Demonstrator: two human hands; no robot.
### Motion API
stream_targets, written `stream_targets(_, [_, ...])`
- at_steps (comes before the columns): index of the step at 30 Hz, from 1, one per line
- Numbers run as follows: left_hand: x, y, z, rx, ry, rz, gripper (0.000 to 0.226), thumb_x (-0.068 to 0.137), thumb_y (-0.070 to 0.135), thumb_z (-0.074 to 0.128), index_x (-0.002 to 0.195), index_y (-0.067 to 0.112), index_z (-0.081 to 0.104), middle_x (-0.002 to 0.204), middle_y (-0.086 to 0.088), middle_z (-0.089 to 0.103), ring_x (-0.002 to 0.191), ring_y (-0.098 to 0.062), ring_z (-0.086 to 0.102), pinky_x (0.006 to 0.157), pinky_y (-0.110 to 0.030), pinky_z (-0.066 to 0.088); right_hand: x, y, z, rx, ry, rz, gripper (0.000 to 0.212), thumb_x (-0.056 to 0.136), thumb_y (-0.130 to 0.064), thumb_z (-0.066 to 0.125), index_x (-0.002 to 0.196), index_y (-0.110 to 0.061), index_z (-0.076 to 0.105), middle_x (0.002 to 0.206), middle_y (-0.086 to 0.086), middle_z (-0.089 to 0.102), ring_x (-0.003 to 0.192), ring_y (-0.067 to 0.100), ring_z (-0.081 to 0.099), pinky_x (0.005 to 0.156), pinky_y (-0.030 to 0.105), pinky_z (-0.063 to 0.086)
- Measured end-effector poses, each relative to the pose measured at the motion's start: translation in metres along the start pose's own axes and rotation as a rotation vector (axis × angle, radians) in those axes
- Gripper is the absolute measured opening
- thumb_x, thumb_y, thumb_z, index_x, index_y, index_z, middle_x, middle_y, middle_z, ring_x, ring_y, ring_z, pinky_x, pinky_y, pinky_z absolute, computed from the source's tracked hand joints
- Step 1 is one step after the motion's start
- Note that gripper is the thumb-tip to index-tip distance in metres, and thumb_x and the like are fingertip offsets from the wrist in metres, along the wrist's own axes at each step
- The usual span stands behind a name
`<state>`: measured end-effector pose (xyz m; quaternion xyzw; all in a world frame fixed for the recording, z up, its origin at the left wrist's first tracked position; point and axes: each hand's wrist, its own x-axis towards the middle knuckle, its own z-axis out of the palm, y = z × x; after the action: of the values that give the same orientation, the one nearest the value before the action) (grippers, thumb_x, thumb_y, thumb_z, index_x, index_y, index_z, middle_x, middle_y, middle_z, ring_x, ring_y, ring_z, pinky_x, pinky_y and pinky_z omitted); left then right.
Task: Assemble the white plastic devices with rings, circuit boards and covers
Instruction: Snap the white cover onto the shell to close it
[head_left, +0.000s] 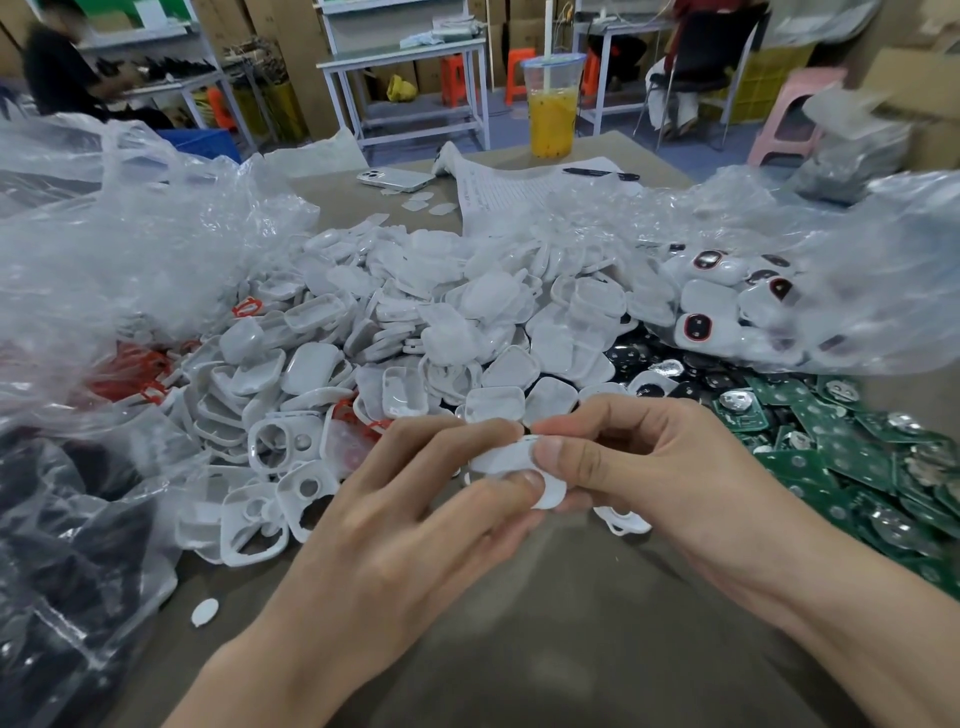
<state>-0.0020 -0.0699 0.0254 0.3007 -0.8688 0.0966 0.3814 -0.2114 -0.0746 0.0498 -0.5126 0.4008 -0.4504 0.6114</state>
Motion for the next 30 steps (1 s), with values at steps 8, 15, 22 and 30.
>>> stream_targets(8, [0.001, 0.003, 0.002, -0.088, -0.014, -0.144, 0.015, 0.101, 0.035, 0.061, 0.113, 0.027, 0.061, 0.126, 0.005, 0.063, 0.110, -0.014, 0.055, 0.101, -0.017, 0.036, 0.001, 0.002, 0.003, 0.020, 0.038, -0.009, 0.018, 0.069, -0.032, 0.079, 0.081, -0.018, 0.080, 0.083, 0.008, 0.077, 0.071, 0.012, 0.072, 0.061, 0.015, 0.055])
stream_targets(15, [0.008, 0.007, 0.001, -0.646, 0.087, -0.808, 0.022, 0.091, 0.050, 0.057, 0.104, 0.039, 0.070, 0.085, 0.011, 0.069, 0.076, -0.003, 0.066, 0.071, -0.010, 0.046, 0.003, 0.007, 0.005, -0.060, 0.166, -0.038, 0.033, 0.063, -0.048, 0.082, 0.089, -0.027, 0.080, 0.096, 0.010, 0.077, 0.086, 0.027, 0.076, 0.095, 0.059, 0.053])
stream_targets(22, [0.008, 0.000, 0.006, -0.962, 0.053, -0.894, 0.030, 0.086, 0.048, 0.065, 0.096, 0.021, 0.073, 0.077, -0.015, 0.064, 0.062, -0.019, 0.059, 0.062, -0.041, 0.051, 0.005, 0.008, 0.010, 0.024, 0.137, -0.019, 0.022, 0.063, -0.033, 0.080, 0.083, -0.023, 0.081, 0.089, 0.007, 0.078, 0.076, 0.018, 0.076, 0.067, 0.016, 0.057])
stream_targets(30, [0.006, -0.007, 0.014, -1.062, 0.080, -0.929, 0.028, 0.084, 0.045, 0.070, 0.086, 0.017, 0.073, 0.069, -0.005, 0.061, 0.058, -0.018, 0.056, 0.058, -0.026, 0.049, 0.007, 0.012, 0.010, 0.033, 0.150, -0.022, 0.023, 0.064, -0.034, 0.080, 0.083, -0.022, 0.081, 0.090, 0.009, 0.078, 0.078, 0.019, 0.076, 0.070, 0.019, 0.058])
